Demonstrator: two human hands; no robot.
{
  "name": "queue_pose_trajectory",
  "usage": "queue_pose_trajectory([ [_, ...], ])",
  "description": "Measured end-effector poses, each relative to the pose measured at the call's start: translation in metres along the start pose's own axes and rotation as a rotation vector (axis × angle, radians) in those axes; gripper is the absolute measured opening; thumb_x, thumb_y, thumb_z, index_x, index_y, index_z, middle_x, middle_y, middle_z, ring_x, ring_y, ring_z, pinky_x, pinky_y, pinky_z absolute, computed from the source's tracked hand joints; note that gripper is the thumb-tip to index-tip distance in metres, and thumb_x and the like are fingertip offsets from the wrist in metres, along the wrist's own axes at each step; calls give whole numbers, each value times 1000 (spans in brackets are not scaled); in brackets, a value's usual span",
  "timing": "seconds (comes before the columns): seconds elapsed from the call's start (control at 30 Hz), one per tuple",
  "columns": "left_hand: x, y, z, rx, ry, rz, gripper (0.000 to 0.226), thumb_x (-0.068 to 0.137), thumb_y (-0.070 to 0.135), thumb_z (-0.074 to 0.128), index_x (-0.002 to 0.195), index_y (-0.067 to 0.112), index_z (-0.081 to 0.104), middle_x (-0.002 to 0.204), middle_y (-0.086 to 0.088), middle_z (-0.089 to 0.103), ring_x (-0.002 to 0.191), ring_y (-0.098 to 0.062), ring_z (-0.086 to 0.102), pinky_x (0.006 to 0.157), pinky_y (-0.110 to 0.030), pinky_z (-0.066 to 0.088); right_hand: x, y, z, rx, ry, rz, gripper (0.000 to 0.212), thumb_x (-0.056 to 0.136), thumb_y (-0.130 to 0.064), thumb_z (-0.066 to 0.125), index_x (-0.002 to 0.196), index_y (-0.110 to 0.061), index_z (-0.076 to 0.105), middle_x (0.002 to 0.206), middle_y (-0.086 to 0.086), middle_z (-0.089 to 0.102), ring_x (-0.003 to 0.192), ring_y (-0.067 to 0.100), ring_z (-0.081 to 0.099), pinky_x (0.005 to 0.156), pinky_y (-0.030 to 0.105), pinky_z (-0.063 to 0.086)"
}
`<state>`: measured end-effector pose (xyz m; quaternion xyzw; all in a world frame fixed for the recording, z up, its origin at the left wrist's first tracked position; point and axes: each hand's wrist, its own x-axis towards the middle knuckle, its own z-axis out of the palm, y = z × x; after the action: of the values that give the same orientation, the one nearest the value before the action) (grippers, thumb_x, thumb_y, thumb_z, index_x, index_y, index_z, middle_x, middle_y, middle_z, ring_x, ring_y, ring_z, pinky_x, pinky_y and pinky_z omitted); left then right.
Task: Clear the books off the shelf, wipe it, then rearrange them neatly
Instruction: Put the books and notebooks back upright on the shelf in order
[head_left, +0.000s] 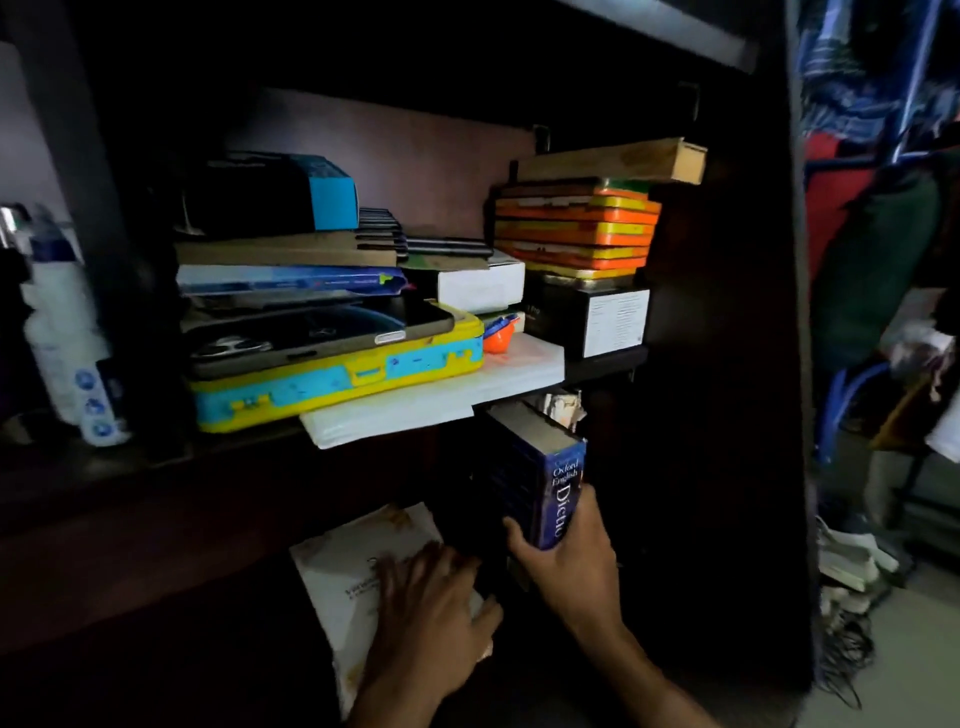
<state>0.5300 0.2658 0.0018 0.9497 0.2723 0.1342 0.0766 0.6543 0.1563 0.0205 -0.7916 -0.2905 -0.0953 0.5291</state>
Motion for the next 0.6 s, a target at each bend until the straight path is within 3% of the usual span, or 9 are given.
queue_pose_trajectory([
  [0.13,4,-5,4,-42,42,38,70,97,64,39,158,42,13,159,18,29,148,-9,21,124,-50,5,9,10,7,161,5,-35,72,60,-62,88,109,-38,39,106,-17,61,94,0,65,80,28,57],
  [0.2,5,-5,5,-91,8,64,83,97,63,42,159,42,-9,165,13,23,151,-11,17,125,-50,3,8,13,8,183,9,-53,69,61,-58,89,104,-39,39,104,-13,62,92,1,66,77,27,58],
  [0.3,3,-2,3,-100,-32,67,97,97,62,43,148,43,-38,168,6,18,154,-16,13,126,-52,0,3,14,8,136,-10,-75,64,65,-48,91,99,-36,38,103,-17,57,93,-5,61,71,14,52],
  [0.5,-2,0,-2,-92,-70,78,95,94,63,44,156,39,-24,169,12,13,155,-11,8,124,-52,-9,-3,14,14,-96,-16,-463,25,89,-52,65,90,-31,52,94,-14,49,83,3,52,65,23,50],
  [0.6,0,-3,2,-70,-78,79,90,94,58,43,160,37,-14,168,14,13,155,-9,7,125,-54,-7,-6,13,17,-214,-127,-543,30,100,-48,47,115,-29,64,96,-12,50,84,3,52,66,26,52],
])
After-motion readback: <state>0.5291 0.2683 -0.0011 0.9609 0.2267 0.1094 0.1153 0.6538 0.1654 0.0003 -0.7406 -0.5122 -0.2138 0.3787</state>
